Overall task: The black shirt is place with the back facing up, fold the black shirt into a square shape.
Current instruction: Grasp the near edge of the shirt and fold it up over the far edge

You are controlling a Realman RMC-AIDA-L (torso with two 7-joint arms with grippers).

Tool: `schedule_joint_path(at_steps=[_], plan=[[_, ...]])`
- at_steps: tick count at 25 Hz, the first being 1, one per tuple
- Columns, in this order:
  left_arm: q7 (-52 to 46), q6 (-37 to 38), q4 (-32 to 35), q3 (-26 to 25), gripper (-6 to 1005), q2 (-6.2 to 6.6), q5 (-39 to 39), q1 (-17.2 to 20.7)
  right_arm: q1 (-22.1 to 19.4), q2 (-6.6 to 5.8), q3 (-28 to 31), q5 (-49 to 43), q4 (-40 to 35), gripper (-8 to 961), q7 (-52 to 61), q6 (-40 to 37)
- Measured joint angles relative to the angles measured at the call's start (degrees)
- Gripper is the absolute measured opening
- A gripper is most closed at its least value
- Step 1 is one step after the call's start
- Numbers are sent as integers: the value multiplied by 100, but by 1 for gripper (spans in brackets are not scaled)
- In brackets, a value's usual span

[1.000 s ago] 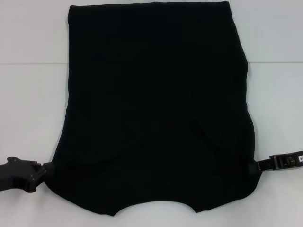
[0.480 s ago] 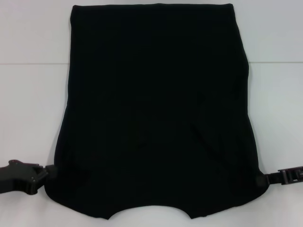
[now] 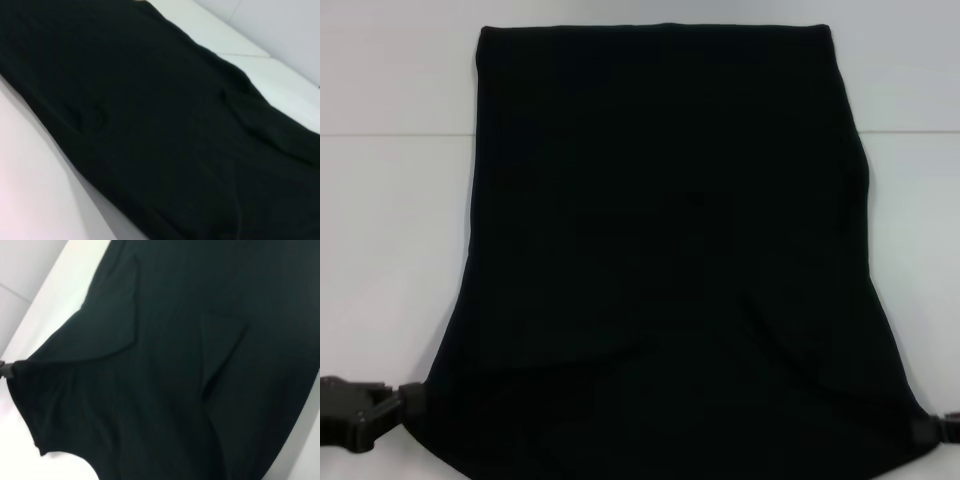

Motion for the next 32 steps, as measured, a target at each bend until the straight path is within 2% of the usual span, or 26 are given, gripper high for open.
schedule_joint_path(at_steps=[7, 15, 21, 26, 28, 29, 32], plan=[[35, 605, 18, -266, 15, 7, 70, 271, -426, -114, 41, -18, -1, 65, -600, -519], [39, 1147, 71, -276, 16, -50, 260, 464, -702, -141, 42, -35, -15, 64, -865, -801], [22, 1170, 62, -281, 17, -62, 271, 407, -705, -124, 107, -90, 11, 64, -944, -885], [-175, 963, -53, -397, 18, 61, 193, -38, -357, -135, 563, -70, -6, 64, -952, -869], [-379, 642, -259, -432, 18, 202, 181, -481, -163, -138, 771, -70, 14, 64, -914, -732], [-400, 592, -288, -433, 18, 215, 180, -520, -50, -139, 904, -70, 27, 64, -895, -628], [-541, -51, -802, -428, 19, 428, 145, -1169, 279, -133, 1260, -68, 44, 65, -823, -195]])
